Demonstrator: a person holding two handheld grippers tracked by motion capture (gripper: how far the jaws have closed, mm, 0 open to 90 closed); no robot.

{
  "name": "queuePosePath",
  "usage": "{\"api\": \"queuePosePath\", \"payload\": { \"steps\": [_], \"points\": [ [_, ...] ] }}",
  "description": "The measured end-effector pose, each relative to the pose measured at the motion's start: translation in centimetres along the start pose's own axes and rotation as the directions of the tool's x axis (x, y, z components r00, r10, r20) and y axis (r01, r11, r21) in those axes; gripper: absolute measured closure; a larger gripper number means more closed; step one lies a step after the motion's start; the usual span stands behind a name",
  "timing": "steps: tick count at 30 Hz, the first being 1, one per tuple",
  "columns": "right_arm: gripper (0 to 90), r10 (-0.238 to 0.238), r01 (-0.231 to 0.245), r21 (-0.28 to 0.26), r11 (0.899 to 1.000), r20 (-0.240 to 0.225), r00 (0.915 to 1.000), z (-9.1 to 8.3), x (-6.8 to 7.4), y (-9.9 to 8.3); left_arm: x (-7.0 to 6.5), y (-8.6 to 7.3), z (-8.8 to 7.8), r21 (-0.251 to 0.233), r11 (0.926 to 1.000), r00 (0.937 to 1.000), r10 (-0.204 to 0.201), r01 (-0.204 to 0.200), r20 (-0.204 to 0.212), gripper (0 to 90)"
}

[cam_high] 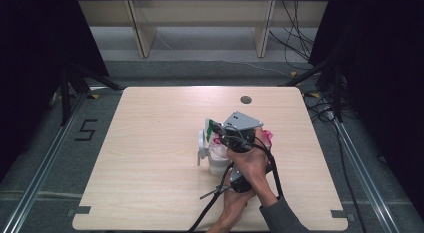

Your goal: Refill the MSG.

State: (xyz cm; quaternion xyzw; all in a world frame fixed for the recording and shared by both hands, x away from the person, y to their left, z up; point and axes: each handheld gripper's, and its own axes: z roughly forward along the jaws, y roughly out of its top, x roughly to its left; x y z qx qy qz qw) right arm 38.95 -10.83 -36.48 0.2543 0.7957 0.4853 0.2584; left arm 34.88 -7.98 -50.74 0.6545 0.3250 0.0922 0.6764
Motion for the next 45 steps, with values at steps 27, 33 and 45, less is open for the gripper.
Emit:
{"api": "queuePosePath", "payload": {
  "steps": [27,33,45],
  "points": [
    [89.0,0.008,-0.008,-0.011,1.0,-0.005,1.0,-0.18,-0.25,0.19,-0.28,-0.16,0.08,0.011,0.9997,0.9997,-0.022,0.022,0.007,76.7],
    [88.9,0.002,-0.001,-0.02,1.0,0.009,1.0,-0.14,-0.35,0.15,-0.27,-0.27,0.14,0.012,0.9998,0.9998,-0.019,0.019,0.005,76.8],
    [89.0,-0.002,0.002,-0.014,1.0,0.002,1.0,-0.23,-0.31,0.23,-0.37,-0.27,0.1,-0.01,0.9996,0.9996,-0.025,0.025,0.013,76.8]
  ]
}}
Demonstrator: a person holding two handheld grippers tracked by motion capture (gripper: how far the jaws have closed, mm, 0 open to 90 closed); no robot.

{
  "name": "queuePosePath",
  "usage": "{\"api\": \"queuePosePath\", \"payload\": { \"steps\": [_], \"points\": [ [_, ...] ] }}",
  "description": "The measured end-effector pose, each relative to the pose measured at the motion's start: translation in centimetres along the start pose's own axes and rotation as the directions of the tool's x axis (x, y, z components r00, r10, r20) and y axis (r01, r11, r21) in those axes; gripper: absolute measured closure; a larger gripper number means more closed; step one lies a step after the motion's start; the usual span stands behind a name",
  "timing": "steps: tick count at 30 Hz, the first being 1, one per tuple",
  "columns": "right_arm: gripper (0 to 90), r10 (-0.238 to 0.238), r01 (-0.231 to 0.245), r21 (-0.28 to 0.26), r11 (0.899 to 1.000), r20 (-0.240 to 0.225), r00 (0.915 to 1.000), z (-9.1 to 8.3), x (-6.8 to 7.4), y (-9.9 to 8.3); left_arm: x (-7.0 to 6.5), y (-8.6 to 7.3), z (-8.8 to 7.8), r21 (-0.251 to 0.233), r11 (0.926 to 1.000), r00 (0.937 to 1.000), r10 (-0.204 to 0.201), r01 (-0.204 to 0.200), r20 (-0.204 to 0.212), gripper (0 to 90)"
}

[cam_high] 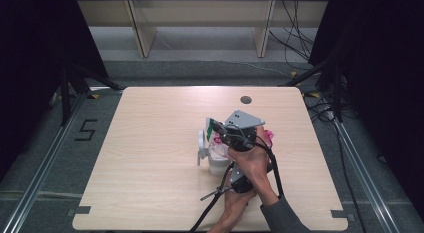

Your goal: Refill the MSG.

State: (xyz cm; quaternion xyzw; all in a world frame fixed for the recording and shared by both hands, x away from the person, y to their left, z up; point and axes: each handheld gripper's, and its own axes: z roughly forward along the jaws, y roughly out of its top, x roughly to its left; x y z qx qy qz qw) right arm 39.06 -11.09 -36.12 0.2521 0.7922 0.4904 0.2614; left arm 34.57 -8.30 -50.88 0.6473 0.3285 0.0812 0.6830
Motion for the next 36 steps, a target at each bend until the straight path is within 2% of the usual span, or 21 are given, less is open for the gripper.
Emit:
{"api": "queuePosePath", "payload": {
  "steps": [1,3,5,6,8,9,12,13,15,17,19,20,21,22,25,29,30,31,33,34,36],
  "points": [
    [88.9,0.004,-0.004,0.009,1.0,-0.013,0.9999,-0.08,0.07,0.08,0.0,0.02,0.01,-0.003,1.0,1.0,-0.001,0.001,0.001,76.8],
    [89.0,-0.014,0.014,-0.001,1.0,0.003,0.9999,0.14,0.04,-0.01,0.03,-0.1,0.06,0.003,1.0,1.0,-0.008,0.008,0.002,76.8],
    [89.0,0.003,-0.003,0.023,1.0,-0.012,0.9999,0.29,0.03,-0.19,0.09,-0.19,0.07,0.009,0.9999,1.0,-0.005,0.005,-0.005,76.7],
    [89.0,-0.005,0.005,0.007,1.0,0.005,1.0,0.33,-0.03,-0.2,0.11,-0.14,0.05,0.011,0.9999,1.0,-0.004,0.004,-0.003,76.8],
    [89.0,0.007,-0.007,0.01,1.0,-0.01,0.9999,0.15,0.04,-0.09,0.02,-0.05,0.05,0.004,1.0,1.0,-0.005,0.005,0.001,76.8],
    [89.0,-0.007,0.007,-0.007,1.0,0.01,0.9999,0.16,-0.01,-0.06,0.05,-0.06,0.05,0.006,1.0,1.0,-0.001,0.001,0.001,76.8],
    [89.0,0.002,-0.002,0.009,1.0,0.002,1.0,0.3,-0.01,-0.19,0.12,-0.18,0.13,0.005,0.9999,0.9999,-0.012,0.012,0.0,76.7],
    [89.0,-0.017,0.017,0.003,1.0,0.007,0.9998,0.36,-0.11,-0.21,0.06,-0.17,0.11,0.0,0.9999,0.9999,-0.014,0.014,-0.001,76.7],
    [89.0,0.001,-0.001,0.019,1.0,-0.01,1.0,0.25,0.11,-0.12,0.07,-0.06,0.04,0.002,1.0,1.0,-0.006,0.006,0.004,76.7],
    [89.0,-0.011,0.011,0.001,1.0,0.011,0.9999,0.24,0.15,-0.08,0.11,-0.05,0.08,-0.002,0.9999,0.9999,-0.01,0.01,0.002,76.7],
    [88.9,-0.011,0.011,0.005,1.0,0.007,0.9999,0.35,0.09,-0.13,0.07,-0.11,0.1,-0.006,0.9997,0.9997,-0.024,0.024,0.003,76.7],
    [89.0,-0.002,0.002,0.012,1.0,0.001,1.0,0.35,0.15,-0.16,0.12,-0.08,0.07,-0.005,0.9998,0.9998,-0.018,0.018,0.004,76.7],
    [89.0,0.002,-0.002,0.022,1.0,-0.016,0.9999,0.28,0.23,-0.11,0.4,0.07,-0.05,-0.004,0.9996,0.9996,0.027,-0.027,-0.001,76.7],
    [89.0,-0.004,0.005,0.021,1.0,-0.009,0.9999,0.21,0.33,-0.02,0.43,0.13,-0.06,-0.01,0.9995,0.9995,0.031,-0.031,-0.009,76.7],
    [89.0,-0.03,0.03,0.015,0.999,0.005,0.9995,0.29,0.24,0.0,0.47,0.06,0.05,-0.016,0.9998,0.9998,0.014,-0.015,-0.011,76.7],
    [89.0,-0.011,0.011,0.01,1.0,0.002,0.9999,0.29,0.32,-0.04,0.54,0.22,-0.23,0.024,0.9987,0.9984,0.046,-0.045,-0.032,76.8],
    [89.0,-0.008,0.008,0.013,1.0,-0.007,0.9999,0.3,0.34,-0.03,0.49,0.11,-0.02,-0.014,0.9997,0.9997,0.022,-0.022,-0.01,76.7],
    [89.0,-0.012,0.012,0.024,1.0,-0.012,0.9999,0.31,0.3,-0.04,0.48,0.1,-0.04,-0.012,0.9997,0.9994,0.022,-0.022,-0.027,76.7],
    [89.0,-0.027,0.027,0.008,1.0,0.006,0.9996,0.39,0.24,-0.07,0.57,0.11,-0.05,0.001,0.9995,0.9991,0.033,-0.033,-0.025,76.7],
    [89.0,-0.006,0.007,0.021,1.0,-0.013,0.9999,0.32,0.34,-0.04,0.55,0.13,-0.05,0.0,0.9994,0.999,0.034,-0.034,-0.027,76.7],
    [89.0,-0.01,0.01,0.026,1.0,-0.014,0.9999,0.25,0.37,-0.01,0.49,0.14,-0.08,-0.004,0.9997,0.9994,0.026,-0.026,-0.022,76.7]
  ]
}}
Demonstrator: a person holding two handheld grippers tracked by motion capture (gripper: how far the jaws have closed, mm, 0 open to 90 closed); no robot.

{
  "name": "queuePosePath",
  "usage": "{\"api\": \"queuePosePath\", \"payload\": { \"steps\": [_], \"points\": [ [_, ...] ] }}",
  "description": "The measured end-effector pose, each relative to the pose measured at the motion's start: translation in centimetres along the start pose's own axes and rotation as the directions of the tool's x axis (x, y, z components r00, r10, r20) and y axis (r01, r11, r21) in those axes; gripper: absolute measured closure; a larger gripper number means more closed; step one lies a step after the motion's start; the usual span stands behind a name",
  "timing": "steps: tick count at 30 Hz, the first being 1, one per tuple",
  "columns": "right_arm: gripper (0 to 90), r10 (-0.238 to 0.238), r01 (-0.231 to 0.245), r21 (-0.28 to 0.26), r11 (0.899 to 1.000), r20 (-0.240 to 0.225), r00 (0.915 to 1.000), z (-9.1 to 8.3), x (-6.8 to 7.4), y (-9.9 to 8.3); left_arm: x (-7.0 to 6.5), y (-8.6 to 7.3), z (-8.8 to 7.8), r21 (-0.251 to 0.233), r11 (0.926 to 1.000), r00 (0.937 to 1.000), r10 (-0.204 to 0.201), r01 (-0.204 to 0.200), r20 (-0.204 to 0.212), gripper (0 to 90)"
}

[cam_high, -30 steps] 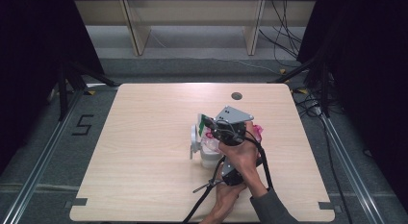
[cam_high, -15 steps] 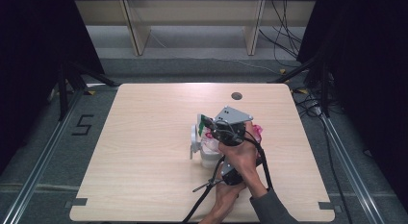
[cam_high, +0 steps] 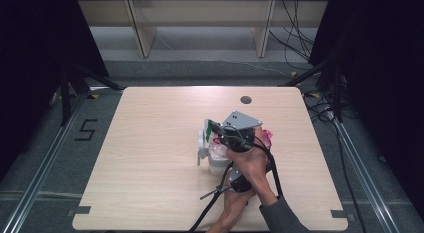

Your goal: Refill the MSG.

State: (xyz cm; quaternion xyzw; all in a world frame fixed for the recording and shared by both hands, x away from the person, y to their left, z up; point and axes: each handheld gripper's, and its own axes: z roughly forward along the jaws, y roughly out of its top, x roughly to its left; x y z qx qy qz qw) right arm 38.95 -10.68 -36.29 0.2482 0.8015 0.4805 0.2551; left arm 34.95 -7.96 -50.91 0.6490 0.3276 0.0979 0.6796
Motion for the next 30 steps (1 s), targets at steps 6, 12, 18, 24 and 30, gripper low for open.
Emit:
{"api": "queuePosePath", "payload": {
  "steps": [6,12,18,24,30],
  "points": [
    [89.0,0.011,-0.011,-0.013,1.0,0.02,0.9997,0.01,-0.04,-0.05,-0.3,-0.13,0.13,0.004,0.9991,0.999,-0.043,0.043,0.013,76.7],
    [89.0,0.008,-0.008,-0.004,1.0,0.011,0.9999,0.03,-0.06,-0.06,-0.26,-0.15,0.13,0.007,0.9992,0.9992,-0.038,0.038,0.014,76.7],
    [89.0,0.007,-0.006,-0.005,1.0,0.008,1.0,0.02,-0.03,-0.04,0.08,-0.07,0.08,0.005,0.9999,0.9999,0.013,-0.013,-0.004,76.7],
    [89.0,-0.023,0.023,-0.016,1.0,0.021,0.9995,0.1,-0.05,0.02,-0.02,-0.1,0.07,-0.022,0.9997,0.9999,-0.008,0.008,-0.009,76.7],
    [89.1,0.009,-0.008,-0.002,1.0,0.006,0.9999,0.07,-0.24,-0.12,-0.22,-0.33,0.24,0.013,0.9994,0.9993,-0.033,0.033,0.02,76.8]
  ]
}}
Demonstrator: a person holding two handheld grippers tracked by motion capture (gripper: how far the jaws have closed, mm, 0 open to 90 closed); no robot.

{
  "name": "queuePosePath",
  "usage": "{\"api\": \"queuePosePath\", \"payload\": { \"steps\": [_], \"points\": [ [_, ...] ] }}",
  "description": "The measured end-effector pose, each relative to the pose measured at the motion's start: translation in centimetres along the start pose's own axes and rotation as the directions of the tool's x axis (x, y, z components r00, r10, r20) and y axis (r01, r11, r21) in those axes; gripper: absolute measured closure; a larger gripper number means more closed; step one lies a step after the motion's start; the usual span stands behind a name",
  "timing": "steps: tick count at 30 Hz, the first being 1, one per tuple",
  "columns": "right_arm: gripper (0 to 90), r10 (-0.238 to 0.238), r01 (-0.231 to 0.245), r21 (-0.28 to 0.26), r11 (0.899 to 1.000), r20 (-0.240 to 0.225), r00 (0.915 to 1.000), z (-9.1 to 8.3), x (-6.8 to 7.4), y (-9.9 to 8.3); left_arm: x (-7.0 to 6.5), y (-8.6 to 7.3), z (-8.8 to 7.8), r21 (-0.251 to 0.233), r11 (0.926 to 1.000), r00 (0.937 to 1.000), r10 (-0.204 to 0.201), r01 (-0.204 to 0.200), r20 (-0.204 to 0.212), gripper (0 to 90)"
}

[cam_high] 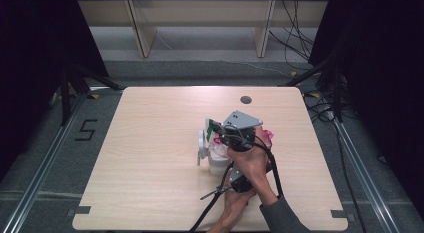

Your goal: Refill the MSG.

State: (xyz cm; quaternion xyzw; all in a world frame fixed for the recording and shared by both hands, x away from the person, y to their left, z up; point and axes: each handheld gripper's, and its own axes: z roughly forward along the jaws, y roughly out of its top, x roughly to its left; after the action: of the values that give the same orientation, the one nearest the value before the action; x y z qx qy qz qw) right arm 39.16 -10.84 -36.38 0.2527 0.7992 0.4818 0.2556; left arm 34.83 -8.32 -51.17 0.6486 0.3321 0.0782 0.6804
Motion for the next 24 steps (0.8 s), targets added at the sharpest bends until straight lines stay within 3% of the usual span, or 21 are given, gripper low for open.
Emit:
{"api": "queuePosePath", "payload": {
  "steps": [2,5,10,12,15,18,24],
  "points": [
    [89.1,-0.035,0.035,-0.02,0.999,0.023,0.9991,-0.05,-0.14,0.06,-0.02,0.03,-0.01,-0.004,1.0,1.0,0.002,-0.002,-0.003,76.7],
    [89.1,-0.005,0.005,0.001,1.0,0.0,1.0,0.05,0.02,-0.02,0.02,-0.06,0.05,-0.013,0.9998,0.9999,-0.014,0.014,0.009,76.8],
    [89.1,-0.024,0.025,-0.017,1.0,0.015,0.9996,-0.04,-0.04,0.09,-0.13,0.03,-0.02,-0.009,0.9999,1.0,-0.006,0.006,-0.004,76.7],
    [89.1,0.001,-0.001,0.0,1.0,-0.005,1.0,0.02,0.0,0.0,-0.02,-0.04,-0.03,-0.006,1.0,0.9999,-0.008,0.008,0.008,76.8],
    [89.1,-0.018,0.018,-0.013,1.0,0.002,0.9998,-0.09,-0.12,0.07,-0.11,0.05,-0.04,-0.013,0.9999,0.9999,-0.008,0.008,0.007,76.7],
    [89.1,0.008,-0.008,-0.004,1.0,-0.009,0.9999,-0.07,-0.08,0.01,-0.03,-0.05,-0.01,-0.007,1.0,1.0,-0.006,0.006,0.005,76.8],
    [89.0,-0.011,0.011,-0.02,1.0,0.006,0.9999,-0.11,-0.29,0.0,-0.04,-0.04,-0.05,-0.004,1.0,1.0,-0.005,0.005,0.007,76.8]
  ]
}}
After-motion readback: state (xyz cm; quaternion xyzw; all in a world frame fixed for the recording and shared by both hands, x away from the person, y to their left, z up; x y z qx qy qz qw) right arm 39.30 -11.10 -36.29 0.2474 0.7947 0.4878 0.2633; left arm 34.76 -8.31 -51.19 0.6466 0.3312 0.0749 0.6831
